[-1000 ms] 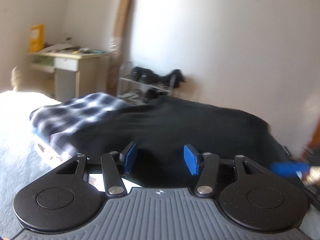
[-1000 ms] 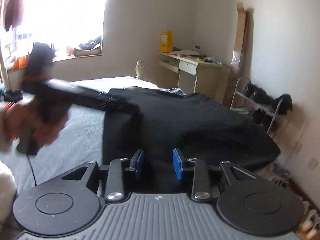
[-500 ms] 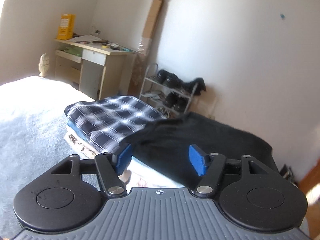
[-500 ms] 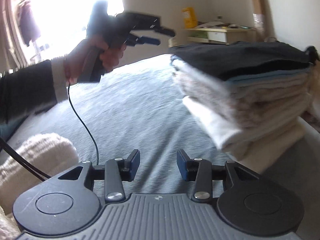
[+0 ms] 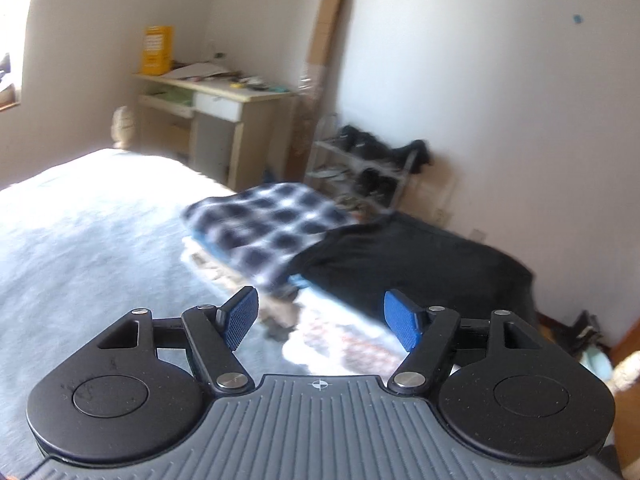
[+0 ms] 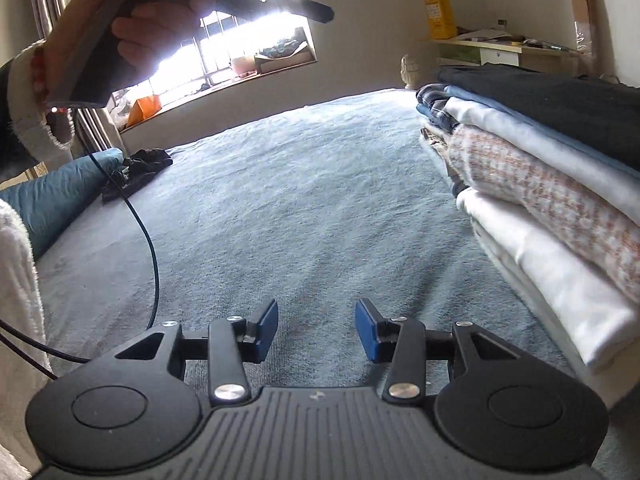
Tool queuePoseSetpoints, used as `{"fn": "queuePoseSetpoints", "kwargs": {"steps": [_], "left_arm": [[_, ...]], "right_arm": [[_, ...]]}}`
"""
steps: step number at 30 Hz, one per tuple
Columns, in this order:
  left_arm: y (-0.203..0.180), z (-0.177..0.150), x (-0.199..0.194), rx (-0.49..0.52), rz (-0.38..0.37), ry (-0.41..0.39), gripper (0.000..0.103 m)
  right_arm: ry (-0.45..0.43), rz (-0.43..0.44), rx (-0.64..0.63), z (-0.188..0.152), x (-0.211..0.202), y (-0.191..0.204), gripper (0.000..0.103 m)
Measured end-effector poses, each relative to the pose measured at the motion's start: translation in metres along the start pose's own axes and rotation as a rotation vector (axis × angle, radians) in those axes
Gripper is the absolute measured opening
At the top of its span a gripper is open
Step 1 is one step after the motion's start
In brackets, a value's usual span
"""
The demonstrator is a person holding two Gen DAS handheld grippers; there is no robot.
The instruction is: Fold clothes
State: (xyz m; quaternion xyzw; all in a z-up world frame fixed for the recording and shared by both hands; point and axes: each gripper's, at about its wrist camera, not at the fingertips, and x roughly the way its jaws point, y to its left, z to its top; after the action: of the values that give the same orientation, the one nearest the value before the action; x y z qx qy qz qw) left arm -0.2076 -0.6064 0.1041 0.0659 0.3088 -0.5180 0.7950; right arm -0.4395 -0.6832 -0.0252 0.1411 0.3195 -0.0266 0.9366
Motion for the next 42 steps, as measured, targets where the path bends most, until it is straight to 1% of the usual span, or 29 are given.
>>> {"fn": "queuePoseSetpoints", "kwargs": {"steps": [2,6,11,14,17,22,26,28,30,32,33,36,38,40,42], "left_arm": [[0.02,-0.002,-0.012,-0.017,0.041,0.014,0.07],[0.064,-0.006,-0.041,-0.053,0.103,-0.005,0.07],[0.124,-0.025,-0.069,-0.004,0.141,0.038,0.07],[0.16,-0.038,-0.085,-0.019,0.14,0.041,0.07],[0.193,-0.048,-0.092,-0.09,0.131,0.029,0.07],[0.229,-0.063,-0.096,-0.158,0.069,0.005,0.07],[0.242,-0.067,-0.103,-0.173,0.006,-0.024,0.07],[0.244,-0.07,-0.109,-0.171,-0.027,-0.064,0.07],[0.247,-0.073,-0.116,-0.185,-0.049,-0.132,0.07],[0.247,-0.073,-0.122,-0.188,-0.046,-0.188,0.07],[0.244,-0.072,-0.125,-0.181,-0.045,-0.199,0.07],[0.23,-0.068,-0.134,-0.115,-0.062,-0.196,0.07],[0.223,-0.067,-0.143,-0.085,-0.055,-0.2,0.07],[0.217,-0.065,-0.151,-0.075,-0.043,-0.204,0.071],[0.211,-0.064,-0.156,-0.089,-0.031,-0.198,0.071]], "right_arm": [[-0.004,-0.005,0.022,0.013,0.013,0.006,0.045],[-0.028,-0.048,0.036,0.046,0.034,0.025,0.045],[-0.045,-0.146,0.033,0.091,0.056,0.062,0.045],[-0.074,-0.25,0.049,0.11,0.067,0.085,0.045],[-0.103,-0.365,0.09,0.127,0.074,0.102,0.045],[-0.132,-0.541,0.135,0.146,0.075,0.131,0.045],[-0.147,-0.655,0.132,0.156,0.063,0.16,0.045],[-0.155,-0.708,0.127,0.163,0.049,0.176,0.045],[-0.164,-0.762,0.122,0.171,0.033,0.193,0.045],[-0.167,-0.816,0.12,0.185,0.012,0.215,0.045],[-0.179,-0.828,0.107,0.191,0.002,0.227,0.045],[-0.234,-0.841,0.035,0.21,-0.025,0.259,0.049],[-0.279,-0.816,0.033,0.214,-0.035,0.271,0.052],[-0.307,-0.775,0.06,0.21,-0.039,0.274,0.055],[-0.331,-0.734,0.085,0.197,-0.039,0.273,0.056]]}}
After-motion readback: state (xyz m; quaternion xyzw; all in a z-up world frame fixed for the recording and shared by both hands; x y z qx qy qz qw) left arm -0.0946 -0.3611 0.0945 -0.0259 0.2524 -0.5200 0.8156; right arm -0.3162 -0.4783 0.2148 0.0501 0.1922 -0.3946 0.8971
